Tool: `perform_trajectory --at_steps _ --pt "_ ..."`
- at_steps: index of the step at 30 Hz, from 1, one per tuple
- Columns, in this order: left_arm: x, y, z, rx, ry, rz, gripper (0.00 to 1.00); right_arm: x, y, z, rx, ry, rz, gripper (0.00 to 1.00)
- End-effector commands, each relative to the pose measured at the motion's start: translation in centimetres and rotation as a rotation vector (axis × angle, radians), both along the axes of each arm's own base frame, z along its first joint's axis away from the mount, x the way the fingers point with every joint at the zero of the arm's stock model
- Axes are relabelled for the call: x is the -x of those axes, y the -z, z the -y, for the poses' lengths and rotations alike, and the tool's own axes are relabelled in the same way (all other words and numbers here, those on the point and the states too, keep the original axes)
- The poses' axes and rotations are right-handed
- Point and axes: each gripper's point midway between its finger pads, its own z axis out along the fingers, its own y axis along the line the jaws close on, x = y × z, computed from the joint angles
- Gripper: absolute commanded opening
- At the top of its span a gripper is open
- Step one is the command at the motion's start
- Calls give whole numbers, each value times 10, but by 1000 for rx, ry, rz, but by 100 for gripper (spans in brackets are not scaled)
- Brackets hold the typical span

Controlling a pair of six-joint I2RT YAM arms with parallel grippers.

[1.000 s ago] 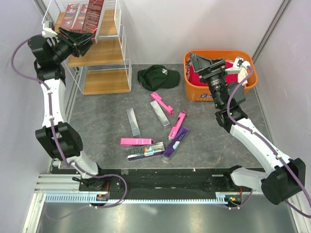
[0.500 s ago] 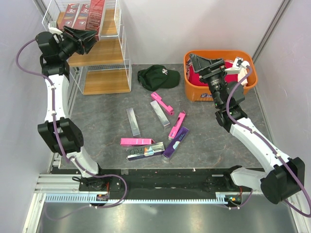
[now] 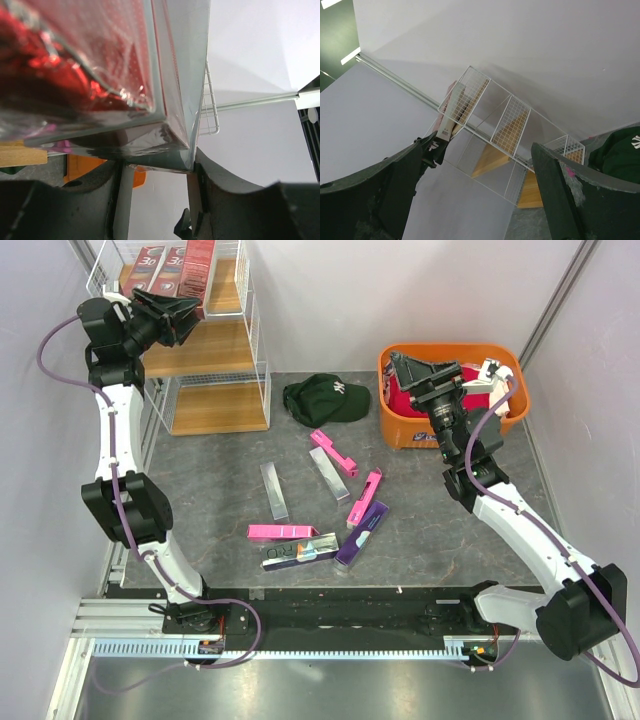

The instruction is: Place and organize the toothpastes onto the shelf

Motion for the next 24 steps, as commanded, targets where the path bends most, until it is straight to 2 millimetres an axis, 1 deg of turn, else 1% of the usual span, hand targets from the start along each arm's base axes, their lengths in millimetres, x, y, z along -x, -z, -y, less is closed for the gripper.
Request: perform_trajectory --at_steps 1,3,4,6,7,9,10,12,13,15,16,18,19,20,22,24 --pt "0 -28 -6 40 -42 48 23 3 -5 6 0 17 21 98" --pt "0 -32 -4 47 -27 63 29 3 -4 6 2 19 18 98" --pt "1 -32 -2 50 -21 64 36 3 -4 7 2 20 20 98" --pt "3 -35 -1 55 -10 72 45 3 -3 7 5 21 16 98" --pt "4 -34 -1 55 -7 70 54 3 -3 8 4 22 15 98" --pt "8 -37 0 51 -7 79 64 2 -2 9 5 25 11 98" --pt "10 -39 1 48 -9 82 71 2 -1 9 7 27 10 98" --pt "11 -35 0 43 -19 78 77 2 0 10 5 27 8 98" --pt "15 -38 0 38 -22 86 82 3 -1 10 5 27 9 98" --pt "17 -34 2 27 -19 83 87 3 1 10 5 24 6 98" --pt "20 -36 4 24 -14 87 96 4 0 9 5 21 8 98" --pt "24 -30 6 7 1 84 100 4 1 10 6 20 5 98" --pt "29 -33 8 -8 10 97 100 4 2 10 4 19 2 98" --pt "32 -27 11 -11 24 85 100 4 3 9 5 18 1 98" --pt "38 -22 13 -20 30 80 100 4 3 9 3 15 0 98" --pt "53 -25 17 -42 32 113 100 4 4 8 2 8 -3 98"
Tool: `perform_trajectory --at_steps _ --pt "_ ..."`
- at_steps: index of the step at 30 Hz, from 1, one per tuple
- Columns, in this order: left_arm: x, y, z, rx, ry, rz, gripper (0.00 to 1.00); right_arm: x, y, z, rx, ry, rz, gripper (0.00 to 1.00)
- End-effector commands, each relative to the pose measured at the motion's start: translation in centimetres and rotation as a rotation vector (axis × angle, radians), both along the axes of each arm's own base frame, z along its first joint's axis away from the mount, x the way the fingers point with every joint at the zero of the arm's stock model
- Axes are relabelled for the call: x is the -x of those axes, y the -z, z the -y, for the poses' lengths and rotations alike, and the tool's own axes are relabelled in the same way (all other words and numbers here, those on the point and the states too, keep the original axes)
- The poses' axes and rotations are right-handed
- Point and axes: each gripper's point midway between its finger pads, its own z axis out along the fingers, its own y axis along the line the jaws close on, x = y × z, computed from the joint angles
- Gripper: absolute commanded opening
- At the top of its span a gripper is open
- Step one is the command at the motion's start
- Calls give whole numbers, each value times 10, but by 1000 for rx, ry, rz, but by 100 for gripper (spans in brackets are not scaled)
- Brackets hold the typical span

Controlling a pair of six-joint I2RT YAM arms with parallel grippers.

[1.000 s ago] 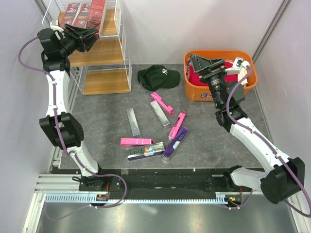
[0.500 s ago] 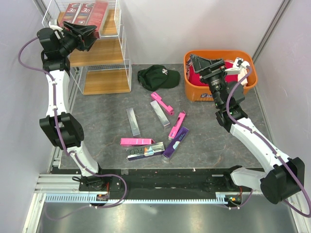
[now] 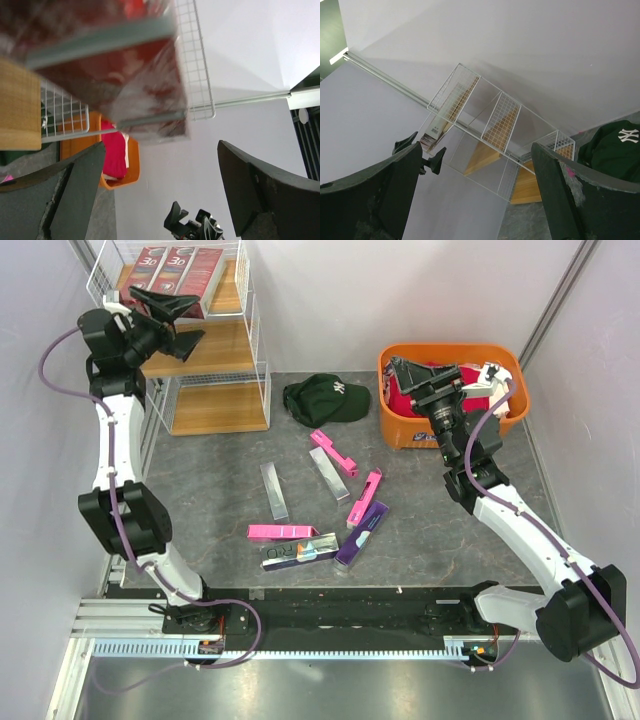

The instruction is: Place and organize the toothpastes onto the shelf

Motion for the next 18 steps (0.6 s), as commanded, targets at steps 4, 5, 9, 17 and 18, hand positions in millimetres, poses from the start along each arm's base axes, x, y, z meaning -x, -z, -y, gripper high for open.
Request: perform_trajectory --at_steps 4,5,9,17,18 --pt "65 -21 17 -133 -3 146 100 7 -8 2 -10 -10 27 98" --pt "77 -20 20 -143 -8 151 100 7 -8 2 -10 -12 25 98" --pt "105 -16 26 -216 -16 180 100 6 -3 -1 -4 -26 13 98" --pt "142 39 32 -467 11 78 99 -2 28 -2 47 -21 -69 98" --pt "145 46 33 -492 15 65 99 -3 32 -2 50 -22 -79 98"
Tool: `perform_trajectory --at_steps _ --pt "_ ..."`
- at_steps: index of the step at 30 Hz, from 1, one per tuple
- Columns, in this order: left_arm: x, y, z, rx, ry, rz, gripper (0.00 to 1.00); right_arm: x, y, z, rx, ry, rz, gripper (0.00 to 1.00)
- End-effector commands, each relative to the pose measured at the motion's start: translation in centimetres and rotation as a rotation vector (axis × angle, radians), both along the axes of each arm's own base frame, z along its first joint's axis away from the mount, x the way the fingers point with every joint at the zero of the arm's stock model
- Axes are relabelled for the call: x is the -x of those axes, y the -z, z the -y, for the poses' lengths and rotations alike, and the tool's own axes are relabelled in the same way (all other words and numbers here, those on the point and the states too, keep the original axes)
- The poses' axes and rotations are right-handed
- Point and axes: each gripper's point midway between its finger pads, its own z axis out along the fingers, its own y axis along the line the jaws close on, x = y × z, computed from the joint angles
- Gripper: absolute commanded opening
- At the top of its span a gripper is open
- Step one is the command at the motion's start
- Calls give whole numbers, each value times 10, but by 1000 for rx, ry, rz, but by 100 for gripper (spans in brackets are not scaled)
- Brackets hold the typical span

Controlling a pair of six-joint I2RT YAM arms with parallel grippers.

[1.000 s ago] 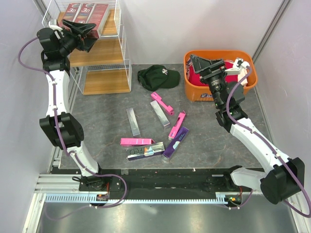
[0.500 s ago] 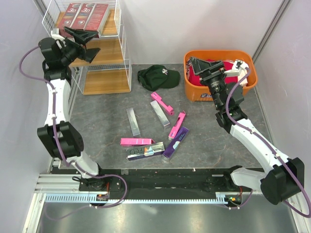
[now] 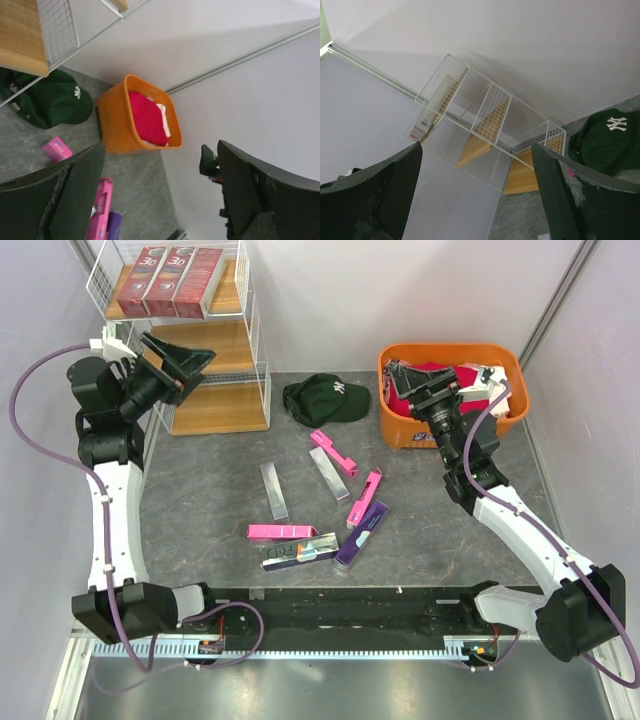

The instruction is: Place and organize the toothpastes onto the shelf

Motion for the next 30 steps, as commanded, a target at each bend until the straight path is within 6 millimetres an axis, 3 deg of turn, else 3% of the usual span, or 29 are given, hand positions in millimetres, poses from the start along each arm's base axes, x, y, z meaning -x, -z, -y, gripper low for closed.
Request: perform_trajectory --at_steps 1,3,12,17,22,30 --pt "14 58 -2 -227 -3 -96 99 -3 25 0 39 -7 -62 98" --pt "16 73 -1 -284 -10 -127 99 -5 38 -2 62 -10 -102 98" --pt "28 176 16 -438 64 -398 99 -14 113 9 218 49 -335 98" --pt "36 222 41 -552 118 -516 99 -9 140 13 280 55 -389 98" --pt "44 263 62 -629 169 -619 98 -2 172 14 368 31 -461 98" --pt "50 316 65 -772 149 -744 97 15 218 14 455 -25 -552 98"
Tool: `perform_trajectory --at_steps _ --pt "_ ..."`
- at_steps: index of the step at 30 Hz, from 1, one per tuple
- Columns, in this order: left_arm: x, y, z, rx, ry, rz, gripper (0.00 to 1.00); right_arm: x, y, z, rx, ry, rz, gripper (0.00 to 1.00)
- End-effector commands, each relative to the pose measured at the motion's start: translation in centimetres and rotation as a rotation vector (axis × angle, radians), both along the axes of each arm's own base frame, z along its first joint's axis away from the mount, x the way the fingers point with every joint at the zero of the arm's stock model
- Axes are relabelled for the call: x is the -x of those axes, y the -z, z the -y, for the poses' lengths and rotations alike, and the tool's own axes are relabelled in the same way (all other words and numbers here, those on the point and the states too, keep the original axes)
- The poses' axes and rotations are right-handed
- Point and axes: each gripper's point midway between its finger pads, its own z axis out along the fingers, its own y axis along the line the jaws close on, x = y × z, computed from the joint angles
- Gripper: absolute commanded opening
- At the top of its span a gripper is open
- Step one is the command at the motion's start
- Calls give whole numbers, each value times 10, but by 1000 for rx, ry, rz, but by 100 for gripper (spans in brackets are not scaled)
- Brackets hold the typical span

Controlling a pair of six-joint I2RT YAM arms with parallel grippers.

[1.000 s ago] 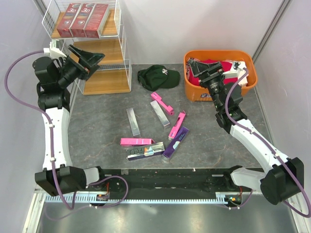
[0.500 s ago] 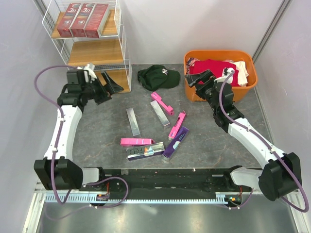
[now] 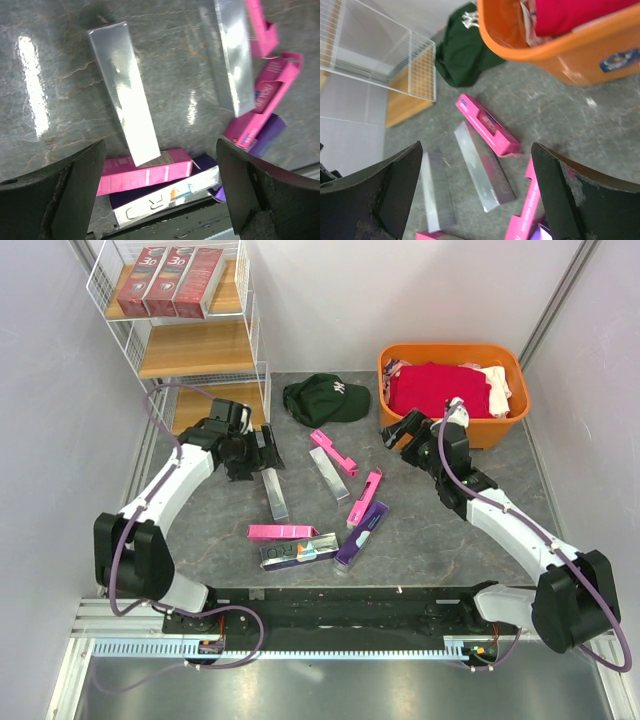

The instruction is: Place and organize the toothpastes onto the shelf

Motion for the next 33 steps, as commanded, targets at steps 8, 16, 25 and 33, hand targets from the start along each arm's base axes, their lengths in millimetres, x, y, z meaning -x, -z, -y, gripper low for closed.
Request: perform_trajectory --at_steps 8,16,25,33 --pt "7 85 -2 -160 20 -145 92 15 43 1 75 -60 -88 98" --pt "13 124 6 -177 42 -211 71 14 45 -2 75 -73 -93 98" --pt "9 111 26 -157 94 -147 39 14 43 -4 67 -82 -90 98" --pt "-3 45 53 -3 160 1 35 13 20 -19 23 -150 -43 98"
